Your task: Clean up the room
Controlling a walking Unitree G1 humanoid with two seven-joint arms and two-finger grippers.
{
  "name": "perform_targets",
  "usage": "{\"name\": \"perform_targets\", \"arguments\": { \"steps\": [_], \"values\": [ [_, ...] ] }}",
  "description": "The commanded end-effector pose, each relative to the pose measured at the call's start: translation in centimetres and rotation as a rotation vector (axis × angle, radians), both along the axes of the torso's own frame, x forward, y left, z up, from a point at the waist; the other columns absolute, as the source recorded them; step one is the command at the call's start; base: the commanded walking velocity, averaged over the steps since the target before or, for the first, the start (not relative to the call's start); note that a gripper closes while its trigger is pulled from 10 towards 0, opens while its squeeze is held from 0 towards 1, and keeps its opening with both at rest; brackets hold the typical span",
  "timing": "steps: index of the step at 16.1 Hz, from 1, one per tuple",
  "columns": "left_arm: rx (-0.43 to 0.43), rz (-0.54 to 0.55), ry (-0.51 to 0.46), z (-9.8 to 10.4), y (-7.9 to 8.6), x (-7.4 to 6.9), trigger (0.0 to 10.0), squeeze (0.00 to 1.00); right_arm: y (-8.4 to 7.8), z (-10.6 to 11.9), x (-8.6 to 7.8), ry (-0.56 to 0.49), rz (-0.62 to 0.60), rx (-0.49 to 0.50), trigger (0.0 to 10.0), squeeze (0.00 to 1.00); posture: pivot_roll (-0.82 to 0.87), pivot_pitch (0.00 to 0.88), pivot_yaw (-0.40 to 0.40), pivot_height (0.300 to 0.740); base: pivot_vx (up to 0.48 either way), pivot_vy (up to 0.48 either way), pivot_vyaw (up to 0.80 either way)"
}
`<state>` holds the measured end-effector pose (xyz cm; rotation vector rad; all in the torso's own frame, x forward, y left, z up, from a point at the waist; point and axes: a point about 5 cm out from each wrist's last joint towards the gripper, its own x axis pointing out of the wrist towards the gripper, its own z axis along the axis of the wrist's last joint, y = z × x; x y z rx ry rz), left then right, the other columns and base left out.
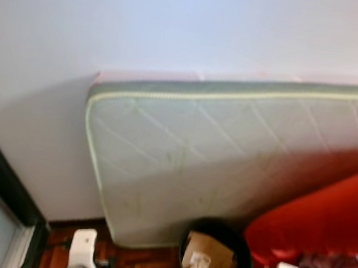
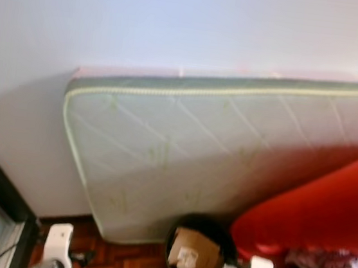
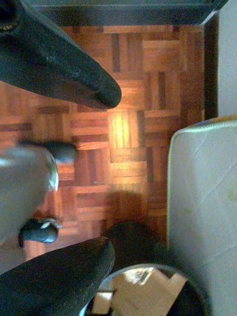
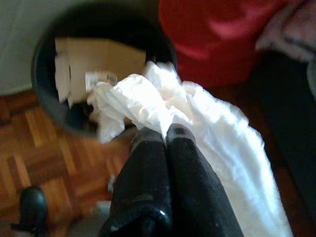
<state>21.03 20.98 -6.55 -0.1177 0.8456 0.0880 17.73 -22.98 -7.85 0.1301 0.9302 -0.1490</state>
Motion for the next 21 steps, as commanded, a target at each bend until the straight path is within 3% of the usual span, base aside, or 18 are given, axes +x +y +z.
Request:
{"name": "perform_targets", "arguments": {
  "steps": [1, 9, 21],
  "values": [
    [0.019, 0.023, 0.023, -0.1, 1.1, -0.5, 10.0, 0.0, 1.0, 0.2, 0.8, -0.026, 0.003, 0.025, 10.0, 0.0, 0.12, 0.02, -0.039, 0.74, 0.311, 0.0, 0.0],
    [0.021, 0.023, 0.023, -0.1, 1.1, -0.5, 10.0, 0.0, 1.1, 0.5, 1.3, -0.069, 0.066, 0.011, 10.0, 0.0, 0.12, 0.025, -0.039, 0.74, 0.311, 0.0, 0.05],
    [0.022, 0.042, -0.024, 0.1, 1.1, -0.4, 10.0, 0.0, 1.5, 1.4, 2.2, -0.225, 0.081, 0.082, 10.0, 0.0, 0.12, 0.013, -0.042, 0.74, 0.0, 0.0, 0.09]
  ]
}}
